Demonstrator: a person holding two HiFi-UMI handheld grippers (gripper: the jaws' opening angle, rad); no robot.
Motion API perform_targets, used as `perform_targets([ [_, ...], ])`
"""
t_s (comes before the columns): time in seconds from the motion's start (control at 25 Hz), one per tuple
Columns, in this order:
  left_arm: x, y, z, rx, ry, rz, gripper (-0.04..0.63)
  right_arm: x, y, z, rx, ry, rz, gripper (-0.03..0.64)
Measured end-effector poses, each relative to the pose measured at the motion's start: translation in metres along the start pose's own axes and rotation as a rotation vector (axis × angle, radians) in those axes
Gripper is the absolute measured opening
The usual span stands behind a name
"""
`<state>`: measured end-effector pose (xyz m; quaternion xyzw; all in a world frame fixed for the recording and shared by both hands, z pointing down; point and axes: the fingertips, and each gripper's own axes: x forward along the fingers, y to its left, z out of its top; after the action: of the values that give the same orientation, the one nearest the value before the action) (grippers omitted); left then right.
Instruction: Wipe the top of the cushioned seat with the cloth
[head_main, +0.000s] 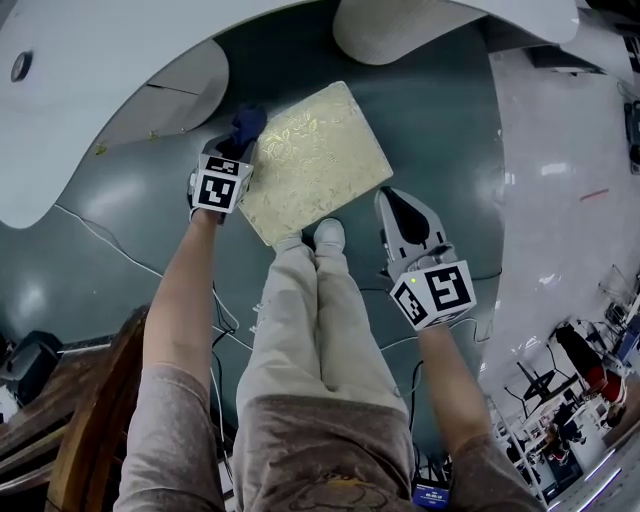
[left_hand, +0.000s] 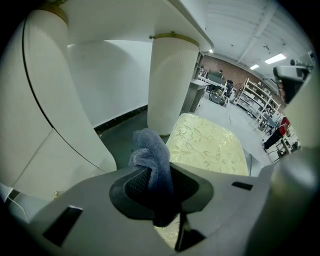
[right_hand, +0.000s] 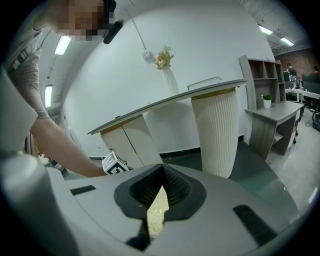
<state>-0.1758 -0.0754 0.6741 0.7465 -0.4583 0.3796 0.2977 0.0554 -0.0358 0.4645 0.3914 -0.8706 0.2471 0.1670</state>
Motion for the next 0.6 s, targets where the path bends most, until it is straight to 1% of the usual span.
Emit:
perform_targets([
  [0.4,0.001,-0.009,-0.003,-0.035,-0.01,-0.024,0.091,0.006,0.007,0.001,-0.002,0.005,0.01,0.005],
  [0.6,-0.002,-0.021,-0.004,0.017,-0.02,-0.031,0.091,0.004,0.009,0.0,-0.005,0.003,0.015,0.005],
])
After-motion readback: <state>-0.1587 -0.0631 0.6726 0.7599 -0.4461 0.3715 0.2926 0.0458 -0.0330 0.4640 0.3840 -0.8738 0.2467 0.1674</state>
